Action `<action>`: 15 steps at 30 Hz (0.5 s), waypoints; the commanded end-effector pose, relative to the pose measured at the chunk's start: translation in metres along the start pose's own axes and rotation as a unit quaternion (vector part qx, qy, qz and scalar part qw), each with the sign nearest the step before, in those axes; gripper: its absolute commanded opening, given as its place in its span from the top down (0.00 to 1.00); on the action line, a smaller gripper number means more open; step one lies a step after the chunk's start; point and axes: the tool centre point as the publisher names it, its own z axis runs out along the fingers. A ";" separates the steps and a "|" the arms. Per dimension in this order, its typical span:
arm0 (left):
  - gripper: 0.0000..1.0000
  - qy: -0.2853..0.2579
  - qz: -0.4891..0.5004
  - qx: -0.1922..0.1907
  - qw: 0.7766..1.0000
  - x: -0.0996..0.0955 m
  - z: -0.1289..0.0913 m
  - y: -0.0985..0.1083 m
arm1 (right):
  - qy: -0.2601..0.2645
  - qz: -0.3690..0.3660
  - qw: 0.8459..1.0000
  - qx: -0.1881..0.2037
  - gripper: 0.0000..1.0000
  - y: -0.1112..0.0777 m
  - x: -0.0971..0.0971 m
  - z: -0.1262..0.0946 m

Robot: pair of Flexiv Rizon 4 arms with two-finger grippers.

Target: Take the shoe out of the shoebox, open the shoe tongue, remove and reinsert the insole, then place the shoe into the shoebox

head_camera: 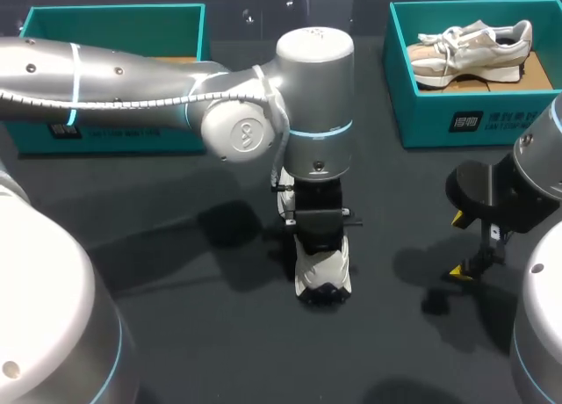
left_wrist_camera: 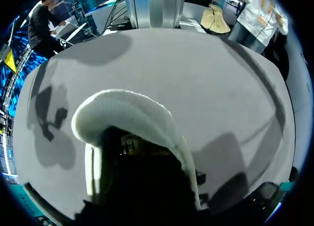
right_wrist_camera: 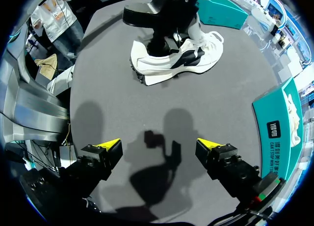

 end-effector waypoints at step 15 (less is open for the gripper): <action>1.00 -0.034 -0.012 -0.088 0.995 0.002 -0.019 0.039 | -0.002 0.000 1.000 0.000 0.00 -0.001 0.002 0.000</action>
